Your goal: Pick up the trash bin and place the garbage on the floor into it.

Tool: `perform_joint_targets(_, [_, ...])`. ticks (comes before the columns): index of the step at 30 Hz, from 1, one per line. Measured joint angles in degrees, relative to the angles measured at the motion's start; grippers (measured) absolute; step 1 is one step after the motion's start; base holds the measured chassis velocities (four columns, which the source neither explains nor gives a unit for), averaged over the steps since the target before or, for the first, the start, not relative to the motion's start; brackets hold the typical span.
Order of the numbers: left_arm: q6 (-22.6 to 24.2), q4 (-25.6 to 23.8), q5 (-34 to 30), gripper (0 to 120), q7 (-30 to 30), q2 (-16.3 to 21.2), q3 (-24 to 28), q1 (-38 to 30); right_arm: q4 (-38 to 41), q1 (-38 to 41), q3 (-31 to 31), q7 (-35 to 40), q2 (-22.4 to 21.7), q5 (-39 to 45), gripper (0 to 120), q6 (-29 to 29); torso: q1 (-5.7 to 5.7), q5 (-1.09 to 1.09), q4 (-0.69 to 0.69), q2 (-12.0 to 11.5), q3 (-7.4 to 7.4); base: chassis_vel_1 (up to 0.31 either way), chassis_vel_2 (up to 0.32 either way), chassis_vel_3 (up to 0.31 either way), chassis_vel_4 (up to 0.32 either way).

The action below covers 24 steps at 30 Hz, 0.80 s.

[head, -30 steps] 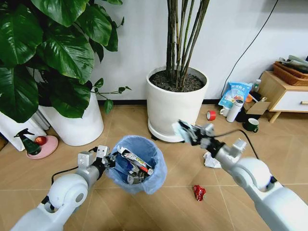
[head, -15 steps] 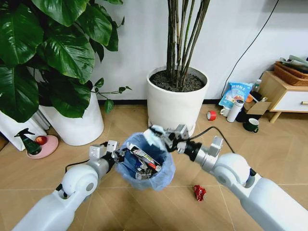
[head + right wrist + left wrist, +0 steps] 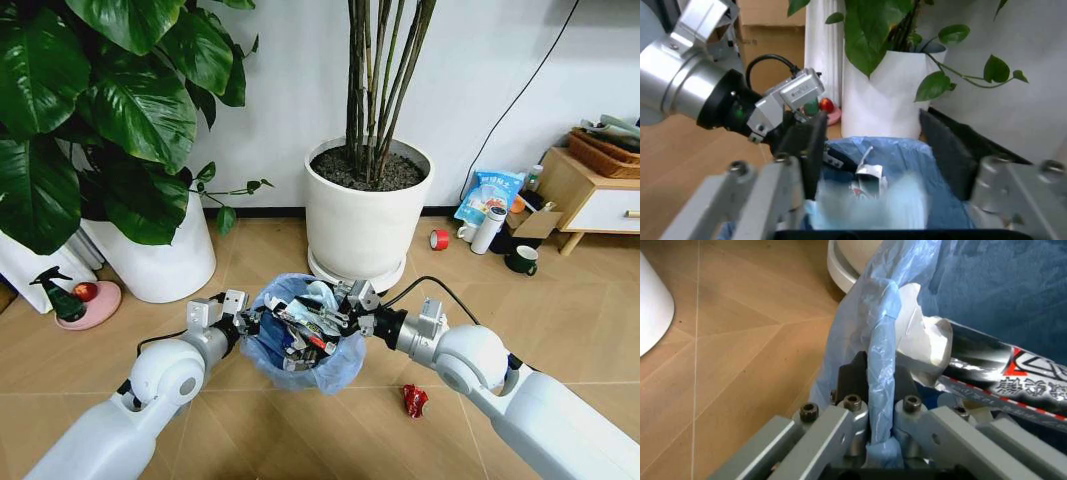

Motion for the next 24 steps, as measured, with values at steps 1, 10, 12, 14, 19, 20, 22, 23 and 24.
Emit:
perform_joint_targets(1, [0.00,0.00,0.00,0,0.00,0.00,0.00,0.00,0.00,0.00,0.00,0.00,0.00,0.00,54,0.00,0.00,0.00,0.00,0.00,0.00,0.000,0.000,0.000,0.000])
perform_joint_targets(10, [-0.08,-0.55,0.53,0,0.00,-0.14,-0.77,1.05,-0.77,0.74,0.37,2.36,1.20,0.22,87,0.12,0.00,0.00,0.00,0.00,0.00,0.000,0.000,0.000,0.000])
perform_joint_targets(12, [-0.12,-0.55,0.82,0,0.00,-0.29,-0.92,1.30,-0.46,0.47,1.37,4.27,1.57,0.76,96,0.12,0.00,0.00,0.01,0.00,0.00,0.000,0.000,0.000,0.000])
perform_joint_targets(14, [-0.14,-0.55,0.89,0,-0.01,-0.37,-1.04,1.40,-0.29,0.30,1.90,4.86,1.62,0.94,98,0.11,0.00,0.00,0.00,0.00,0.00,0.000,0.000,0.000,0.000])
perform_joint_targets(19, [-0.20,-0.60,1.16,0,-0.02,-0.73,-1.90,1.94,-0.02,-1.03,5.04,8.49,1.39,1.43,100,0.10,0.00,0.00,0.00,0.00,0.00,0.000,0.000,0.000,0.000])
perform_joint_targets(20, [-0.22,-0.72,1.27,0,-0.03,-0.93,-2.58,2.35,0.09,-2.14,6.60,10.86,1.16,1.67,100,-0.18,0.00,0.01,0.00,0.00,0.00,0.000,0.000,0.000,0.000])
perform_joint_targets(22, [-0.26,-0.85,1.40,0,-0.03,-1.08,-3.12,2.77,0.13,-3.20,7.79,13.51,1.06,1.77,100,-0.74,0.00,0.00,0.00,0.00,0.00,0.000,0.000,0.000,0.000])
perform_joint_targets(23, [-0.36,-1.27,1.79,0,-0.06,-1.22,-4.18,3.77,-0.22,-5.06,9.62,17.72,1.14,1.86,100,-1.72,0.00,0.00,0.00,0.00,0.00,0.000,0.000,0.000,0.000])
perform_joint_targets(24, [-0.36,-1.27,1.79,0,-0.06,-1.22,-4.18,3.77,-0.22,-5.06,9.62,17.72,1.14,1.86,100,-1.72,0.00,0.00,0.00,0.00,0.00,0.000,0.000,0.000,0.000])
